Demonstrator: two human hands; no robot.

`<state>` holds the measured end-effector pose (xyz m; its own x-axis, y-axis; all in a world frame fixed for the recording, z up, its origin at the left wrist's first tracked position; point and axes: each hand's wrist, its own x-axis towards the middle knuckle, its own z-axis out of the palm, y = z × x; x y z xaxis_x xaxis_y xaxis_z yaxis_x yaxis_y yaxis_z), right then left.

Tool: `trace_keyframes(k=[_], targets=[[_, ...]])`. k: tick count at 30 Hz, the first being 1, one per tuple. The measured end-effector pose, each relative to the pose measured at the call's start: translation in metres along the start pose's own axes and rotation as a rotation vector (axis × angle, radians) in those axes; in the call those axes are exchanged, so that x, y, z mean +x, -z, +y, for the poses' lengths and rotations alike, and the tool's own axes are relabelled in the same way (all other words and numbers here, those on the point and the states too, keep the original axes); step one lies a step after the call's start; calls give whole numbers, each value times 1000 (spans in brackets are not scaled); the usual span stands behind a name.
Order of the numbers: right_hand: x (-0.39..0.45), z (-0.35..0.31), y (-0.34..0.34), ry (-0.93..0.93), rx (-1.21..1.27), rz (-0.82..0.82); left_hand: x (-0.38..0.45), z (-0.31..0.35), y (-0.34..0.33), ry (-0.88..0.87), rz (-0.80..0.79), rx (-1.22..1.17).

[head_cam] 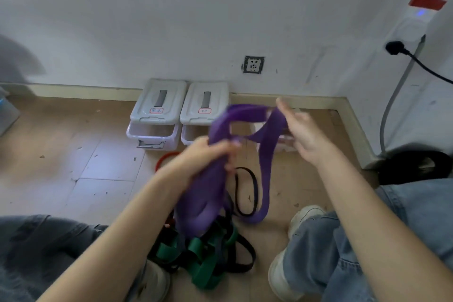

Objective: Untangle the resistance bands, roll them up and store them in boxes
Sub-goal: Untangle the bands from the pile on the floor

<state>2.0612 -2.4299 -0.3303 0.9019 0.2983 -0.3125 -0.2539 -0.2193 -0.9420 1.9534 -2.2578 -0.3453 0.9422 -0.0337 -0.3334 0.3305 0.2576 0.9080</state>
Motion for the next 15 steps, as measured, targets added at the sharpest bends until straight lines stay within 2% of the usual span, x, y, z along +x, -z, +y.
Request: trace_keyframes(k=[1,3,5,7,11,13,15], targets=[[-3,8,-3,-42,-76,-152,3,17,2,-56,73,-122],[-14,21,-18,4,-103,-514,5,46,2,-126,131,-332],[-25,26,-40,59,-154,-753,4,62,-5,-135,188,-401],[-32,24,-56,41,-74,-766,4,72,-13,-122,215,-510],[-37,13,-70,235,11,-584,1,93,-16,-149,224,-882],[-38,4,-66,270,34,-484,0,101,-12,-184,232,-903],[-38,-11,-54,292,86,-372,-1,107,-4,-156,192,-826]])
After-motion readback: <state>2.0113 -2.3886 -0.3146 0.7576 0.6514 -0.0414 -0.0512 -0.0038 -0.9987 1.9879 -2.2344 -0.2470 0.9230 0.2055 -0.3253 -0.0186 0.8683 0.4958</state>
